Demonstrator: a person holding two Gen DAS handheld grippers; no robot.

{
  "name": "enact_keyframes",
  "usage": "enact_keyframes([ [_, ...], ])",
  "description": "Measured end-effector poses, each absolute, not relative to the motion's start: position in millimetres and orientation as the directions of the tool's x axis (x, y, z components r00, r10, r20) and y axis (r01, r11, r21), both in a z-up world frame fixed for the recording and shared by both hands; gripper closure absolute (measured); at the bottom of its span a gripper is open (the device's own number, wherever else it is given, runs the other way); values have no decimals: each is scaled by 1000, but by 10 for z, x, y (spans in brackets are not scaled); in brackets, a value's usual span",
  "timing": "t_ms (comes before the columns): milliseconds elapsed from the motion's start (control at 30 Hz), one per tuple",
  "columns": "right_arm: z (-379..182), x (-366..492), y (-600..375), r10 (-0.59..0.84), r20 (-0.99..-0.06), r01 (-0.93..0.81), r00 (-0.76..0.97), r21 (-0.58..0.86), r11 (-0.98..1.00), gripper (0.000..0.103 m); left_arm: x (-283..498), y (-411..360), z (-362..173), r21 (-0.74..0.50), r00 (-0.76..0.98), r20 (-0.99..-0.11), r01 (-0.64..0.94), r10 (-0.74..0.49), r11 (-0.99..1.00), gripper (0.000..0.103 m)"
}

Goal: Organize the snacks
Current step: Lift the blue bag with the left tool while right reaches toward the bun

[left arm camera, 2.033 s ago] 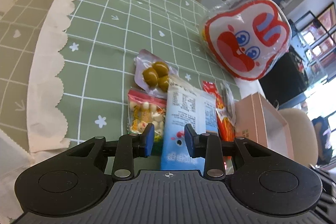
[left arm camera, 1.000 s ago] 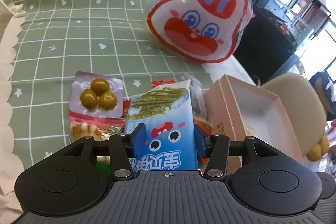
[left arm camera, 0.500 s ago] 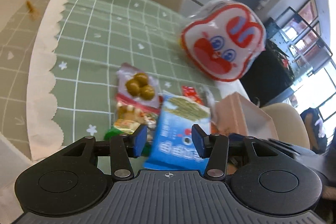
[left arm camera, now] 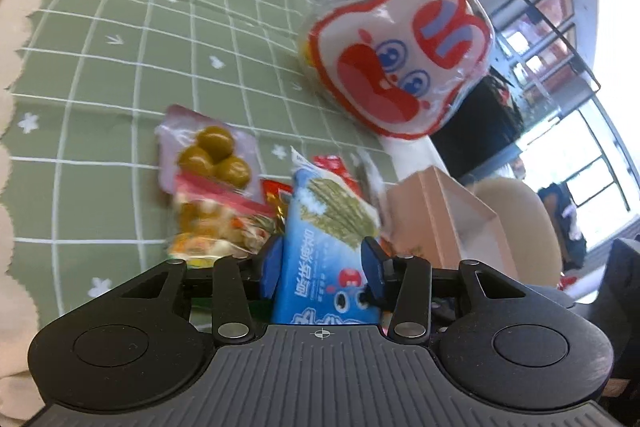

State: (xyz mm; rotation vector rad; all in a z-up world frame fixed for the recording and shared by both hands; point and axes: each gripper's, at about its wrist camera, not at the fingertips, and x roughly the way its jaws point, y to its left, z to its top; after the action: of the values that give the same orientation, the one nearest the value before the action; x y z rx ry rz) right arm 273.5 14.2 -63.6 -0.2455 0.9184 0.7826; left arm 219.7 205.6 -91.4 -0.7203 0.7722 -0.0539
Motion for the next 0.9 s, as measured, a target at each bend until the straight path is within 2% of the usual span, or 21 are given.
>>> enact_keyframes([
  [67,-638,2729,107,509,-788,-705,347,138,695,90,2182,2031,-870,-612,720,-621,-197,-311,765,57],
  [133,-637,2711,42,523,-789,-712,322,163,683,90,2110,2011,-830,-630,716,-614,-190,-333,753,68],
  [233,-602,2595,-85,553,-782,-731,288,194,654,91,1899,1889,-703,-627,715,-608,-165,-345,761,76],
  [400,-607,2312,-286,585,-772,-769,249,210,604,91,1636,1611,-605,-594,708,-616,-130,-345,794,77],
  [567,-745,2151,-382,577,-787,-764,217,231,602,91,1850,1468,-836,-505,649,-704,-172,-289,846,69],
  [667,-721,2048,-451,585,-779,-778,227,216,590,91,1893,1426,-932,-511,622,-717,-162,-315,844,78],
  [800,-455,1899,-742,620,-733,-802,280,176,571,89,1771,1378,-957,-569,613,-695,-150,-375,809,82],
  [867,-358,1831,-975,623,-716,-810,313,141,569,75,1653,1347,-926,-609,618,-667,-132,-416,782,82],
  [900,-350,1806,-1072,612,-716,-806,336,117,580,58,1610,1322,-903,-612,624,-660,-125,-418,781,82],
])
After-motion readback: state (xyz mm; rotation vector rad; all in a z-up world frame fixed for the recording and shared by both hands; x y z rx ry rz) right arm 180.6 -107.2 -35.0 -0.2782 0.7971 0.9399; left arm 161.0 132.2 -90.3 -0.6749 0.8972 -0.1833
